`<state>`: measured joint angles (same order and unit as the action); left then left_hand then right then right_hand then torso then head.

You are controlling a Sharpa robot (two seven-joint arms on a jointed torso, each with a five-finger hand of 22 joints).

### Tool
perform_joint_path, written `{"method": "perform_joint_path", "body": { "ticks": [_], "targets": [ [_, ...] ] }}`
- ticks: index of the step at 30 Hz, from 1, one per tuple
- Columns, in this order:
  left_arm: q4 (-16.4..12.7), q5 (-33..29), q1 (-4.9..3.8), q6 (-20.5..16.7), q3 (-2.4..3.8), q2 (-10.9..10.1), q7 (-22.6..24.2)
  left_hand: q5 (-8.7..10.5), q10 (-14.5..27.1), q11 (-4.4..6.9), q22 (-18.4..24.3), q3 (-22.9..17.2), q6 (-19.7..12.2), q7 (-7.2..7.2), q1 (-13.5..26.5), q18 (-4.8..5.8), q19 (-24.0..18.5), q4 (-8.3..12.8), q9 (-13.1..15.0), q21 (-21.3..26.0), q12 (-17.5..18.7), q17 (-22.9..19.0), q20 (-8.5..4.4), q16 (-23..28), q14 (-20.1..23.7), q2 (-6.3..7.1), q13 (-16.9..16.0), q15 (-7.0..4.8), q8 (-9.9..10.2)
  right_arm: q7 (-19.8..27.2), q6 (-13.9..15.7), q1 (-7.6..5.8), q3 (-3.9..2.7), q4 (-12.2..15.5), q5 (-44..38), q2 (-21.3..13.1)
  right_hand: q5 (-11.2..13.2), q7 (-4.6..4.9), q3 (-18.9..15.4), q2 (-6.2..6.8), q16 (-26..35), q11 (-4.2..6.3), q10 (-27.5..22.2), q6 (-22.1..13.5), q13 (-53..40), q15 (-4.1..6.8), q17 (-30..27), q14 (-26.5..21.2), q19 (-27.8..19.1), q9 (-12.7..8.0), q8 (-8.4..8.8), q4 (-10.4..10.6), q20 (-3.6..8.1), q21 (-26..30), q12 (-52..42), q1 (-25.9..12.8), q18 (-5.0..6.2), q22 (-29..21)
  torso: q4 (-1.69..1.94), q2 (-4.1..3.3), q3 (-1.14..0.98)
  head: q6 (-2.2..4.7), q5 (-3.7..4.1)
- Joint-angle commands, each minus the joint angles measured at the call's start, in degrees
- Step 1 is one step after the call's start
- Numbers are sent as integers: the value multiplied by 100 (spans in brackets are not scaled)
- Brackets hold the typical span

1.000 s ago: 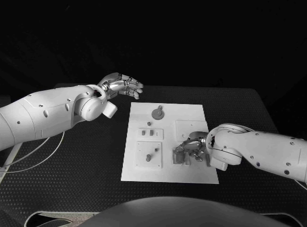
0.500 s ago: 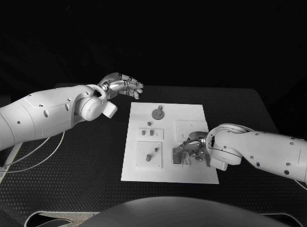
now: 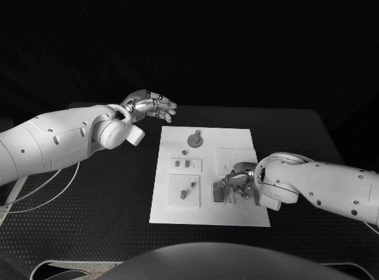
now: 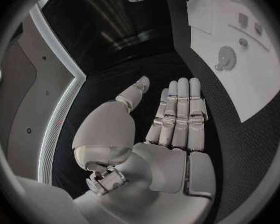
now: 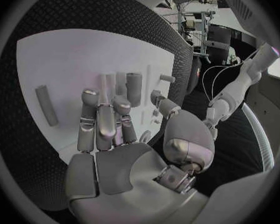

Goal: Assemble the parts on the task board

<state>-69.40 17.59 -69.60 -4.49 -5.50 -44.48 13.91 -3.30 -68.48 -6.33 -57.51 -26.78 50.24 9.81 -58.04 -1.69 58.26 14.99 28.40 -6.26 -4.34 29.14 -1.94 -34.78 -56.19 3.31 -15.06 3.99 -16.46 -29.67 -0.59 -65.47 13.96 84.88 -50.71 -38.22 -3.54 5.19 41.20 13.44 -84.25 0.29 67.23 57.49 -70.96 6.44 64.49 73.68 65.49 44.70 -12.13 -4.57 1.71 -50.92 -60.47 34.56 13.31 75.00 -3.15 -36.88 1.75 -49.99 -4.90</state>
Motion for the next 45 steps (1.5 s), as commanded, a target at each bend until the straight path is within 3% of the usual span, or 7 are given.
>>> {"method": "perform_joint_path", "body": {
  "ticks": [1, 7, 15, 20, 24, 30, 45],
  "targets": [
    [-13, -31, -16, 69, 4, 2, 34, 26, -5, -13, -9, -13, -11, 20, 42, -101, 36, -34, -9, 28, 24, 8, 20, 30, -35, -10, -1, -5, 5, 287, 15, 49, 20, 72, -19, -14, -21, 90, 7, 5, -1, 1, -50, -82, 8, -13, 20, -18, -41, -57, 213, 31, 15, 11, -15, 62, 169, 104, -4, 5, 2, -1, 7],
    [-13, -31, -16, 66, 4, -5, 35, 26, -6, -13, -9, -14, -11, 20, 42, -101, 36, -34, -9, 28, 24, 9, 20, 31, -35, -10, -1, -5, 5, 373, 118, -43, 18, 290, -171, -269, -20, 70, -46, -71, -24, 20, -27, -20, 12, 3, 53, 22, -32, -44, 179, -26, 20, -13, -48, 146, 169, 106, -6, 3, 2, -1, 11],
    [-15, -31, -16, 57, 3, -19, 40, 26, -6, -13, -9, -14, -10, 20, 43, -101, 36, -35, -9, 28, 24, 10, 20, 32, -36, -10, -1, -5, 4, 512, 148, -458, 18, 638, -183, -671, -21, 40, -168, -279, -58, 49, 81, 57, -35, 29, 119, 115, -10, -26, 137, -218, 34, -43, -187, 271, 169, 103, -23, 10, 2, -1, 24],
    [-17, -34, -16, 49, 2, -21, 34, 26, -7, -13, -9, -16, -9, 19, 42, -101, 37, -36, -9, 29, 24, 12, 19, 33, -37, -10, -2, -6, 3, 466, 184, -617, 17, 746, -339, -976, -19, 3, -234, -636, -87, 83, 246, 178, -87, 55, 180, 213, 28, 15, 64, -665, 56, -79, -345, 653, 169, 103, -19, 16, 2, 16, 50],
    [-33, -49, -17, 46, 2, -16, 34, 26, -8, -12, -10, -16, -7, 18, 42, -101, 37, -36, -9, 29, 23, 14, 19, 34, -37, -9, -2, -6, 2, 250, 48, -622, 20, 688, -635, -1170, -26, -43, -315, -866, -88, 123, 347, 318, -43, 84, 195, 271, 47, 55, -9, -956, 49, -84, -350, 857, 169, 96, -8, 13, 12, 49, 113],
    [-53, -51, -18, 17, 1, -48, 11, 26, -10, -12, -10, -17, -5, 18, 41, -102, 37, -36, -9, 29, 23, 17, 19, 35, -39, -8, -2, -6, 0, -140, -460, -619, 27, 595, -1345, -1374, -30, -56, -364, -943, -68, 136, 307, 352, 51, 92, 146, 256, 36, 46, -8, -1031, 37, -66, -239, 840, 169, 90, -20, 7, 8, 24, 97],
    [-100, -52, -24, 31, 1, -52, 25, 24, -14, -9, -12, -25, 0, 15, 31, -102, 39, -34, -10, 30, 22, 26, 18, 41, -42, -6, -4, -7, -3, -303, -537, -210, 27, 435, -1496, -1361, -32, -77, -424, -891, -84, 155, 370, 444, 53, 96, 201, 292, 24, -10, 3, -945, 14, -52, -259, 643, 169, 93, -22, 8, 0, 10, 157]
  ]
}}
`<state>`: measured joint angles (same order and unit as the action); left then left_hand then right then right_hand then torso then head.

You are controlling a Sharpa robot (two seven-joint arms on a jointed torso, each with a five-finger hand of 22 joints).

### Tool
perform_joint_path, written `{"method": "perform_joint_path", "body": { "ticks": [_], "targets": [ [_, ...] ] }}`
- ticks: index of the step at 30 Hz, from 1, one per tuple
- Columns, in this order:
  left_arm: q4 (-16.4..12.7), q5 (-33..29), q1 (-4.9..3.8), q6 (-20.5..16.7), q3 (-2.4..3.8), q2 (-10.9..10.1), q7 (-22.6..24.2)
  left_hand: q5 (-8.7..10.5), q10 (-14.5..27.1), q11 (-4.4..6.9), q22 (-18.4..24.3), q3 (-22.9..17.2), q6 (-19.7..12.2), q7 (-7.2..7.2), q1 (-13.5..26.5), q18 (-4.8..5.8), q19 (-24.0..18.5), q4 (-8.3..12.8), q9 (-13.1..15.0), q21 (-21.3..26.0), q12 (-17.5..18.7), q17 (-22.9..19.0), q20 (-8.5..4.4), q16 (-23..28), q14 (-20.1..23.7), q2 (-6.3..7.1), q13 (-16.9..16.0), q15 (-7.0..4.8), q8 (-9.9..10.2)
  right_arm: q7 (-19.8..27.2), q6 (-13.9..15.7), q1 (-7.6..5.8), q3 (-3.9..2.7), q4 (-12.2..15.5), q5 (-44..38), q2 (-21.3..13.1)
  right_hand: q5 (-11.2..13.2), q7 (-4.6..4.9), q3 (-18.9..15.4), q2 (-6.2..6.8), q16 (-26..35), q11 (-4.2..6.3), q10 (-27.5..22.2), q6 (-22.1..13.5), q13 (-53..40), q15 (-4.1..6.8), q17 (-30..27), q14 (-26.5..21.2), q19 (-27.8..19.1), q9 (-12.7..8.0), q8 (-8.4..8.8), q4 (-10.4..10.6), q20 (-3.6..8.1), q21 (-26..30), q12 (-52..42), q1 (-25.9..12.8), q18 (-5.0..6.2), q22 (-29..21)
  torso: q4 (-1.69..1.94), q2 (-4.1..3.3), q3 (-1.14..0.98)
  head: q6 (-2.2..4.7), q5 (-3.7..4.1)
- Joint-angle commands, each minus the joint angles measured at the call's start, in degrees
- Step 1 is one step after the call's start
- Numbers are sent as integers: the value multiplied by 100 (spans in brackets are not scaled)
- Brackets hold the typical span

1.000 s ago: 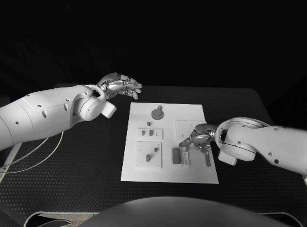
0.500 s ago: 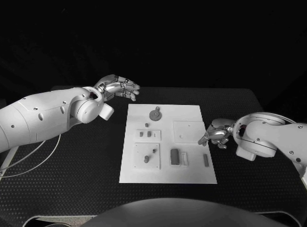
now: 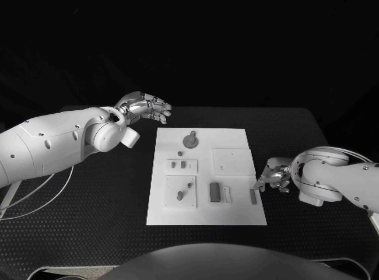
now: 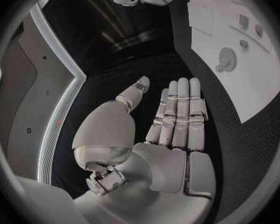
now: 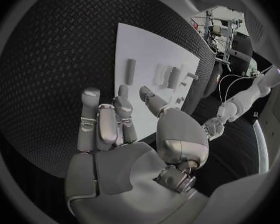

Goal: Assemble the parts on the task board

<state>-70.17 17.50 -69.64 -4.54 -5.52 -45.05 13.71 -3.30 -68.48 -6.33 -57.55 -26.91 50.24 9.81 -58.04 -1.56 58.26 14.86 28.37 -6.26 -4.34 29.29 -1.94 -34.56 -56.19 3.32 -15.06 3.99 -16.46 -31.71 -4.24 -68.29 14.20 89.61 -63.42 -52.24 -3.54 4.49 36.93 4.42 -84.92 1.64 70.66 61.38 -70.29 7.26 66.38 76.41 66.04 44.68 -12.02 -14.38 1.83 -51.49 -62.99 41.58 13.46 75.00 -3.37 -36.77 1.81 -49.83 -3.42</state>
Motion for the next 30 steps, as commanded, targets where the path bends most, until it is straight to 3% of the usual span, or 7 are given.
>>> {"method": "perform_joint_path", "body": {
  "ticks": [1, 21, 30],
  "targets": [
    [-26, -43, -20, 36, 4, 5, 43, 24, -15, -10, -8, -13, 0, 15, 32, -115, 40, -23, -7, 30, 22, 11, 18, 19, -42, -6, -4, -8, -4, -101, -173, 125, 3, -61, -225, 64, -32, -9, 3, 19, -19, 22, 38, 62, -21, 16, 15, 22, -28, -12, -8, 49, 3, 5, -20, -71, 155, 93, 2, -4, -7, -6, 10],
    [-2, -44, -20, 58, 4, 5, 42, 24, -15, -10, -10, -13, -1, 16, 41, -113, 40, -32, -9, 32, 24, 21, 19, 26, -43, -5, -4, -7, -4, -128, -188, 401, 2, -228, -149, 359, -32, -18, 29, 168, -28, 32, 51, 95, -21, 30, 20, 29, -11, -58, 16, 245, 21, 11, -25, -232, 155, 91, 16, -5, -3, -17, 14],
    [-5, -44, -20, 60, 4, 7, 40, 24, -14, -10, -10, -14, -3, 16, 43, -113, 40, -35, -11, 33, 25, 25, 19, 30, -43, -5, -4, -7, -3, -130, -261, 522, 2, -375, -643, 536, -34, -17, 44, 170, -25, 32, 36, 88, -9, 32, 10, 23, -12, -64, 22, 250, 26, 13, -7, -224, 154, 91, 13, -10, 1, -17, 5]
  ]
}}
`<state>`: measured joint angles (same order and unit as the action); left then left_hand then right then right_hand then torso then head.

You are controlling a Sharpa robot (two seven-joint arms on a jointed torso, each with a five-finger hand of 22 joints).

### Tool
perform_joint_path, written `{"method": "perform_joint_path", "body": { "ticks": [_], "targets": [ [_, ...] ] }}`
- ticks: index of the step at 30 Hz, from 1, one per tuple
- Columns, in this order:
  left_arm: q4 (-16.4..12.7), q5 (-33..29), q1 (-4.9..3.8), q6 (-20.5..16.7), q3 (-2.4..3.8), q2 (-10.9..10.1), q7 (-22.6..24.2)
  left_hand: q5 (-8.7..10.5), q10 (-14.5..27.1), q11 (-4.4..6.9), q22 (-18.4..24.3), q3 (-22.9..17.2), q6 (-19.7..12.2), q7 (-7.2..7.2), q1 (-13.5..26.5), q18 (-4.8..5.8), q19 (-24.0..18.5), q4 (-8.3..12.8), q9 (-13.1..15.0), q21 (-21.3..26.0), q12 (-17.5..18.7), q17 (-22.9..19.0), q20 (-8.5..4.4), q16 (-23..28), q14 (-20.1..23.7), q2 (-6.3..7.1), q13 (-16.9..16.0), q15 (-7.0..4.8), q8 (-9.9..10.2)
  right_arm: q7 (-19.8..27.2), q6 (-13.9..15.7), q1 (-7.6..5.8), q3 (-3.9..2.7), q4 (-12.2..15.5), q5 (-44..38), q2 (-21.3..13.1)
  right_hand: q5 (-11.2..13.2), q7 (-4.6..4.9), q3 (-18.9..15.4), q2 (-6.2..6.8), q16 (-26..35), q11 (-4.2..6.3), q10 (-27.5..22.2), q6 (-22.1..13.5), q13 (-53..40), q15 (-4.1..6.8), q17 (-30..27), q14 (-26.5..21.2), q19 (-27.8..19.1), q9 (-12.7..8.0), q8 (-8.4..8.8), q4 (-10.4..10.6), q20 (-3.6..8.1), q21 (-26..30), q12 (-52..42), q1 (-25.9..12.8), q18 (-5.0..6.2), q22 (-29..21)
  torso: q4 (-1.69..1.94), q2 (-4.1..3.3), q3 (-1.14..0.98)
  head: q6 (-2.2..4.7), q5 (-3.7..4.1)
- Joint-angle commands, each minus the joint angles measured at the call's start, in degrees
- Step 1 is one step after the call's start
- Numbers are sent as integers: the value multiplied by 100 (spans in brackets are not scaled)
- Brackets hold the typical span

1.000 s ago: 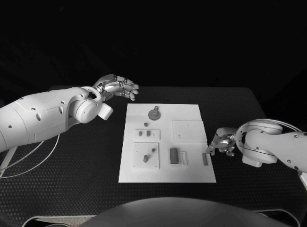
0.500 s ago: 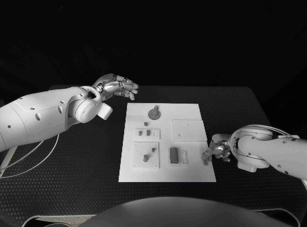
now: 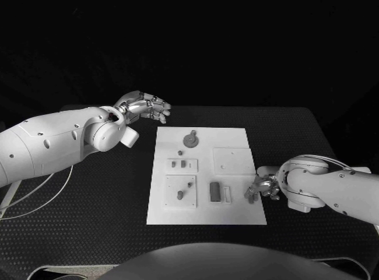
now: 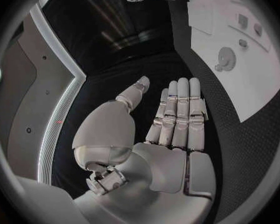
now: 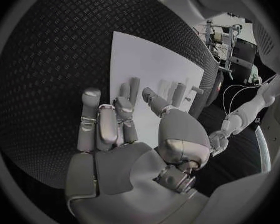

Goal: Assemble the parts on the task board

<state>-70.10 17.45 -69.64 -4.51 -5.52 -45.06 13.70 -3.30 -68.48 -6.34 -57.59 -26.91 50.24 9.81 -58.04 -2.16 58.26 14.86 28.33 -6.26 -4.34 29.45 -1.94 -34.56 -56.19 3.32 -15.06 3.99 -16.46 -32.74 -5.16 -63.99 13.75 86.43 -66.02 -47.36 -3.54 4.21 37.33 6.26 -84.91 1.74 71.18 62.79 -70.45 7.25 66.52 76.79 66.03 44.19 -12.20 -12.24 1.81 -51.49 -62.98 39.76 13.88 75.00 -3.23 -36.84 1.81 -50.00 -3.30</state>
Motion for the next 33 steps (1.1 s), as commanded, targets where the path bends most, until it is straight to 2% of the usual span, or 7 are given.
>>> {"method": "perform_joint_path", "body": {
  "ticks": [1, 9, 13, 16, 24, 29, 33],
  "targets": [
    [-11, -39, -19, 56, 3, 7, 42, 24, -14, -10, -6, -14, -3, 16, 43, -54, 40, -35, -7, 33, 25, 9, 18, 30, -43, -5, -4, -7, -3, -24, -169, 108, 47, -73, -457, 64, -35, 12, 10, -16, -24, 21, -21, -54, 12, 33, -10, -20, -12, -16, 41, 32, 31, 14, -1, -34, 112, 91, 0, -5, 0, 0, -7],
    [-18, -39, -19, 49, 3, -5, 37, 24, -14, -10, -7, -16, -3, 16, 42, -54, 40, -36, -8, 35, 25, 13, 18, 33, -43, -6, -4, -7, -3, -12, -166, 250, 46, -240, -1032, 206, -30, 21, 38, -133, -20, 13, -52, -64, 28, 27, -37, -40, -22, -31, 57, -328, 37, 7, 24, 243, 112, 99, -7, 0, 0, 0, -17],
    [-21, -39, -19, 45, 3, -6, 33, 24, -14, -10, -7, -17, -3, 16, 42, -54, 40, -36, -8, 35, 26, 14, 18, 34, -44, -7, -4, -7, -4, -2, -111, 315, 45, -257, -1264, 262, -33, 34, 55, -155, -9, 0, -96, -105, 59, 20, -73, -66, -29, -45, 82, -429, 34, 10, 72, 373, 112, 99, -11, -1, 0, 0, -16],
    [-16, -39, -19, 34, 3, -9, 33, 25, -13, -11, -7, -17, -4, 16, 43, -54, 40, -37, -8, 36, 26, 15, 18, 36, -43, -7, -4, -7, -3, 7, -140, 328, 45, -214, -1297, 273, -29, 103, 76, -46, 12, -64, -193, -298, 105, -29, -142, -134, -69, -94, 187, -443, 24, 16, 148, 744, 112, 104, -7, 3, -2, 0, 9],
    [-23, -39, -19, 37, 3, -11, 28, 24, -12, -11, -8, -18, -7, 17, 45, -53, 39, -40, -10, 37, 27, 18, 19, 39, -43, -7, -4, -6, -2, 15, -126, 339, 45, -99, -1211, 260, -30, 178, -4, -117, 25, -137, -257, -451, 139, -104, -210, -207, -135, -200, 291, -457, -17, 15, 183, 1196, 112, 108, -10, 4, 4, 0, -9],
    [-16, -39, -19, 28, 3, -12, 31, 24, -11, -12, -8, -18, -8, 18, 46, -53, 38, -41, -11, 37, 28, 20, 19, 41, -42, -8, -4, -6, -1, 13, 92, 341, 44, 13, -907, 188, -31, 185, -27, -315, 27, -145, -275, -454, 151, -112, -234, -227, -162, -245, 302, -465, -28, 5, 190, 1412, 112, 109, -9, 11, 4, 0, -5],
    [-16, -39, -19, 22, 3, -16, 26, 24, -10, -12, -8, -20, -9, 18, 46, -53, 38, -43, -11, 38, 29, 22, 19, 43, -42, -10, -4, -5, -1, 77, 197, 338, 44, 118, -345, 65, -30, 188, -66, -484, 21, -147, -276, -448, 161, -113, -223, -214, -166, -273, 305, -461, -40, -6, 194, 1405, 112, 108, -4, 4, 3, 0, 2]
  ]
}}
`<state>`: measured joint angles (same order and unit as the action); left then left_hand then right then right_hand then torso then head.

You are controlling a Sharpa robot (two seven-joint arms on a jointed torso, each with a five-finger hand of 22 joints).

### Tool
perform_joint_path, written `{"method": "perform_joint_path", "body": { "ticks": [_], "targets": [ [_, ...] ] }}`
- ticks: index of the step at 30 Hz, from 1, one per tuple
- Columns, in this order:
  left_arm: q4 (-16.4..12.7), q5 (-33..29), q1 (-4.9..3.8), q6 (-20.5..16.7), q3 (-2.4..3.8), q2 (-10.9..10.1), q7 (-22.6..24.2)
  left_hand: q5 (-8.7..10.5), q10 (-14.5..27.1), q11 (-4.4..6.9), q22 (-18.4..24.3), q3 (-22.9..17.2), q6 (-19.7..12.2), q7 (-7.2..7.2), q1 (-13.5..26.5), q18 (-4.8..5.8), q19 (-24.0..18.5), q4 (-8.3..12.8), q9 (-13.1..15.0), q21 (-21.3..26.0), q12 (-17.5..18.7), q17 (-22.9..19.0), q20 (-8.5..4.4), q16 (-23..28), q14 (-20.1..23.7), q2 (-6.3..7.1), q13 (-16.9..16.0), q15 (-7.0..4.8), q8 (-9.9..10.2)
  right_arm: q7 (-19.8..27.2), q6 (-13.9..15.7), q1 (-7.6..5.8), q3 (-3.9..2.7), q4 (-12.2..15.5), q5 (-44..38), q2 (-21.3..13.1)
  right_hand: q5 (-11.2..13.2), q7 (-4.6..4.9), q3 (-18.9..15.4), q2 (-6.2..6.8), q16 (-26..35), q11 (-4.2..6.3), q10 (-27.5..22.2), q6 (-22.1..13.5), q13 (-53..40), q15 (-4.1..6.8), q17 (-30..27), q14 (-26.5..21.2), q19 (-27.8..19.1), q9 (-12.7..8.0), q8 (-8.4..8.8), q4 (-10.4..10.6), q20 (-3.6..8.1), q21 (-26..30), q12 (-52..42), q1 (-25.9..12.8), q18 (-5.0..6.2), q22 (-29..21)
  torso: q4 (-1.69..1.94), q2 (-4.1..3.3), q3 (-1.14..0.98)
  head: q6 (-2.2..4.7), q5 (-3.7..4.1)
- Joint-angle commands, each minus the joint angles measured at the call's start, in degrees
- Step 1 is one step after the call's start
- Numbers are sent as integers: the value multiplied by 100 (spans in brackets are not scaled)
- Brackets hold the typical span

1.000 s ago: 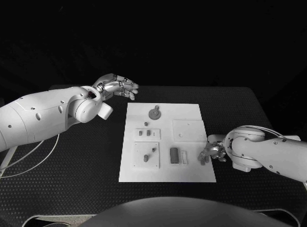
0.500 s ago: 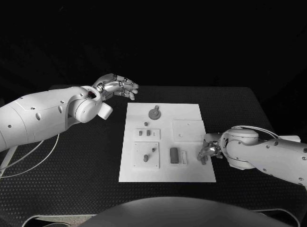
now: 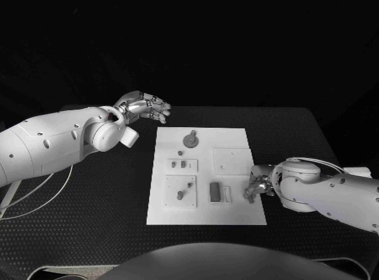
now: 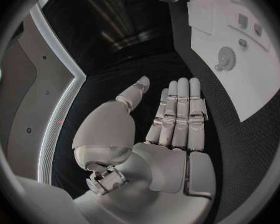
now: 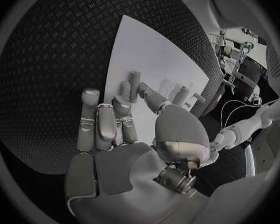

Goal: Assemble the parts on the task board

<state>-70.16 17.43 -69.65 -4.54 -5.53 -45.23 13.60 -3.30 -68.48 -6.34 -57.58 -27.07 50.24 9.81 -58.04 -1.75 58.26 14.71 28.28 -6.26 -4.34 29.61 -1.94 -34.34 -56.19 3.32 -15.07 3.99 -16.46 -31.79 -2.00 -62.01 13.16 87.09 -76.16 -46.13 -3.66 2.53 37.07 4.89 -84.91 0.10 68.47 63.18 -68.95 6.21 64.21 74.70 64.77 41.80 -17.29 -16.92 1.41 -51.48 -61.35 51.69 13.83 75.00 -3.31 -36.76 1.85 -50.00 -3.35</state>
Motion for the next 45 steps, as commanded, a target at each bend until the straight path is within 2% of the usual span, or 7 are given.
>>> {"method": "perform_joint_path", "body": {
  "ticks": [1, 6, 10, 20, 25, 36, 45],
  "targets": [
    [-9, -37, -19, 21, 3, -1, 34, 24, -10, -12, -9, -4, -10, 18, 46, -94, 38, -27, -7, 38, 29, 6, 19, 21, -42, -10, -4, -5, -1, -9, -113, 138, 103, 66, 793, -74, -19, 354, -44, -365, 21, 17, -4, -487, 11, -9, 5, -7, -41, -37, 814, 6, -1, -8, 30, 210, 117, 108, 5, -2, 0, 0, 10],
    [-11, -37, -19, 30, 3, 4, 32, 24, -7, -14, -10, -4, -16, 22, 65, -92, 38, -47, -11, 41, 31, 15, 21, 29, -42, -16, -3, -4, 2, 178, 52, 82, 100, 94, 1423, -124, -23, 354, -81, -674, 19, 16, 3, -470, 21, -12, 4, -4, -55, -80, 816, 5, -17, -14, 29, 75, 117, 105, 4, -2, 5, 0, 12],
    [-9, -37, -19, 37, 3, 10, 33, 23, -4, -16, -10, -7, -18, 23, 76, -91, 36, -63, -12, 43, 32, 19, 22, 34, -41, -28, -3, -3, 2, 244, 231, 30, 100, 116, 1623, -143, -25, 342, -52, -782, 0, 27, 24, -452, 19, -3, 48, 29, -60, -91, 805, -3, -3, -28, 12, 116, 117, 111, 6, -3, -2, 0, 9],
    [-4, -37, -19, 40, 3, 17, 35, 23, -3, -15, -11, -10, -19, 23, 76, -92, 34, -67, -14, 46, 33, 24, 21, 39, -41, -30, -3, -3, 3, 345, 728, -199, 84, 314, 1898, -238, -23, 304, -45, -791, -37, 63, 136, -348, -22, 25, 125, 108, -30, -84, 739, -5, 28, -78, -82, 190, 117, 114, 3, -2, 0, 0, 10],
    [1, -38, -19, 47, 3, 25, 37, 23, -2, -15, -11, -12, -20, 23, 74, -93, 34, -67, -14, 47, 33, 26, 21, 41, -40, -29, -3, -3, 2, 369, 866, -251, 71, 384, 1988, -225, -22, 297, -50, -775, -37, 70, 140, -333, -16, 31, 120, 110, -27, -82, 728, -6, 31, -83, -77, 193, 117, 113, 9, -4, 0, 0, 14],
    [6, -38, -19, 68, 3, 30, 34, 24, -2, -15, -12, -14, -20, 23, 72, -93, 33, -67, -15, 48, 33, 31, 20, 45, -41, -27, -3, -3, 2, 360, 651, -256, 62, 323, 2406, 0, -21, 292, -57, -755, -34, 76, 146, -322, -13, 38, 110, 110, -23, -82, 720, -4, 34, -86, -77, 192, 117, 110, 5, -7, -1, 0, 1],
    [1, -38, -19, 81, 3, 39, 29, 24, -1, -16, -13, -15, -21, 23, 72, -93, 32, -68, -16, 49, 34, 35, 21, 48, -41, -24, -3, -3, 2, 326, 489, -256, 66, 61, 2463, 336, -21, 292, -63, -750, -29, 76, 138, -325, -2, 40, 91, 100, -25, -84, 720, -1, 33, -85, -63, 181, 117, 107, 6, -8, -5, 0, -6]
  ]
}}
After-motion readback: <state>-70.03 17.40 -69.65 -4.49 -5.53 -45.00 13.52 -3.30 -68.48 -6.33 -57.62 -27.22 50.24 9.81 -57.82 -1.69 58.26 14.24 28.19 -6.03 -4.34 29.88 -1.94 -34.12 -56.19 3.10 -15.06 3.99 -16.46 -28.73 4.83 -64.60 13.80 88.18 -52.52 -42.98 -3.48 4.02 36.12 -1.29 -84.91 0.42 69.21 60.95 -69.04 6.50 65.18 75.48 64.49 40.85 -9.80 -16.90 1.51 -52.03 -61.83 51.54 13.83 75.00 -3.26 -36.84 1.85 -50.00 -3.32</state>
